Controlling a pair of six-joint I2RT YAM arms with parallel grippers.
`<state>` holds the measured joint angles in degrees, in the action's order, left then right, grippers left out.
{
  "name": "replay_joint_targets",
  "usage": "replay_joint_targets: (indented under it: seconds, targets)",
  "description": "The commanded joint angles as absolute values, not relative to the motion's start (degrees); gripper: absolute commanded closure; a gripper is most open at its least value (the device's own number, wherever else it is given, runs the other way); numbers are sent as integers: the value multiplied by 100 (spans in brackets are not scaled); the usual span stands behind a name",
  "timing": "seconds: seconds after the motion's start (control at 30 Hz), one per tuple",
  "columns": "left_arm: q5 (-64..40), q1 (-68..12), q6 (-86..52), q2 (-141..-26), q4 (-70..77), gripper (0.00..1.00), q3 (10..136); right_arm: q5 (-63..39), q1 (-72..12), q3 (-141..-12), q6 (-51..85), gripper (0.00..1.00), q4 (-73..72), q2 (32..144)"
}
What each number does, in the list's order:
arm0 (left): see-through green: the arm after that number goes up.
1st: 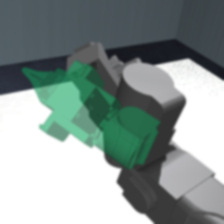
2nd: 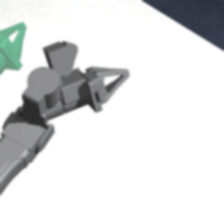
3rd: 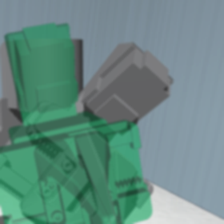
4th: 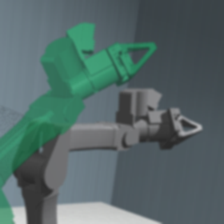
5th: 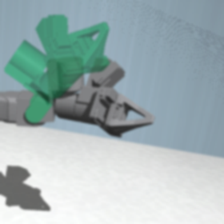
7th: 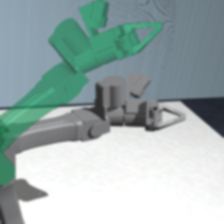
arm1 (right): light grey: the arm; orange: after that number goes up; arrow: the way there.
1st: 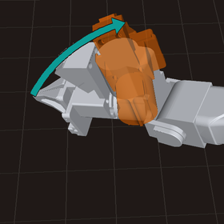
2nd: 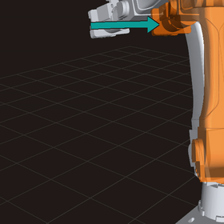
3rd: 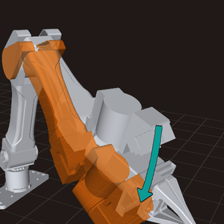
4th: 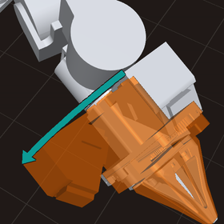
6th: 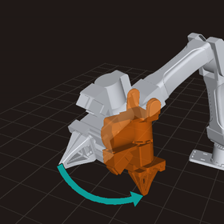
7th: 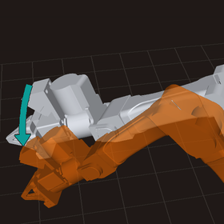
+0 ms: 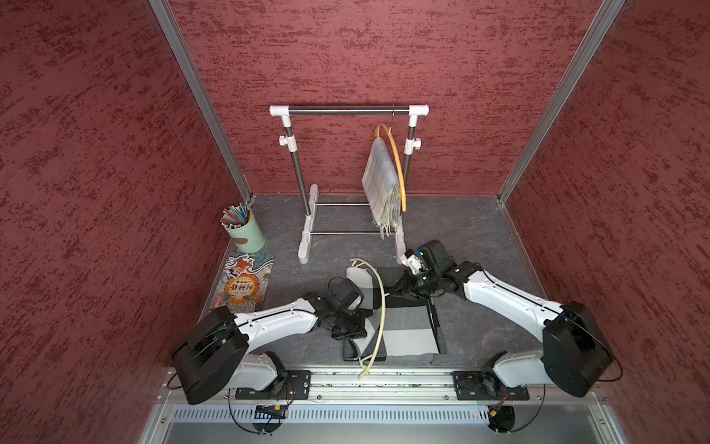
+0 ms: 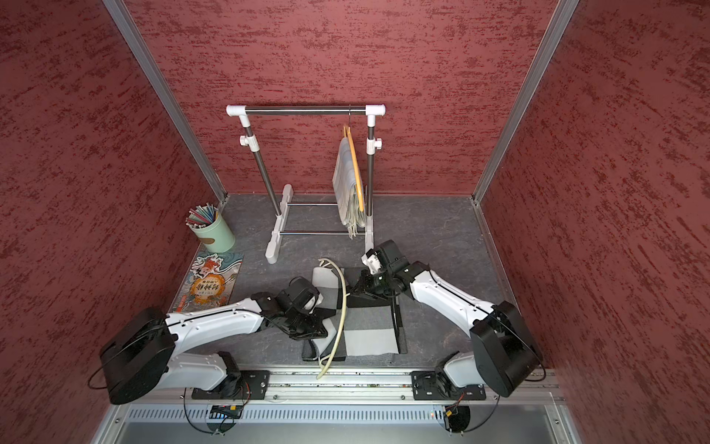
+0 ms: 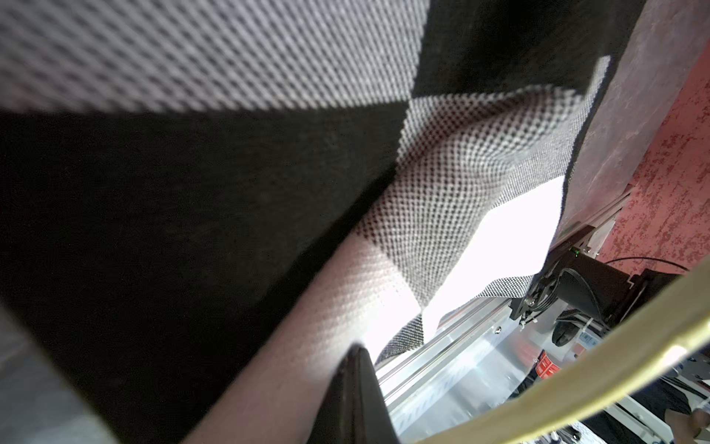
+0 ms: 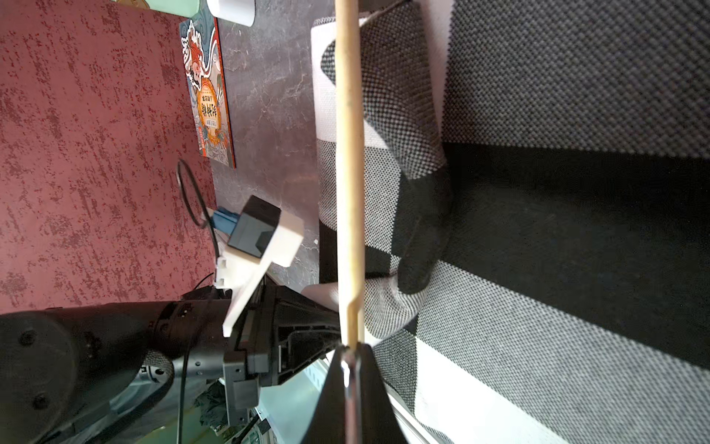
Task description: Hang the scarf on the hanger
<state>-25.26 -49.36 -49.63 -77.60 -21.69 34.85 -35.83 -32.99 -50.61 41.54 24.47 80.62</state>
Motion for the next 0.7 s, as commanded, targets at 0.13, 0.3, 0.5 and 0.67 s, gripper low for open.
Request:
replay_joint_targets:
  seconds: [0.13,0.3,0.5,0.67]
  targets:
    - [-1664,-4803,-4783,-6946,-3246,100,4319,-3408,-3308,-5201,4139,100,2593,8117]
    - [-1432,-4014,-4794,-6380,-3431,100,3670,-3439,-3311,-5156,4206,100,2517,8078]
    - [-2053,-4103,-4768,-7323,-2548,100,3350,-3417,-3314,-5185,4185,100,2589,8061]
    - [-2097,-4477,-4781,-7568,-2481,100,3452,-3418,-3316,-5117,4222,100,2522,8080]
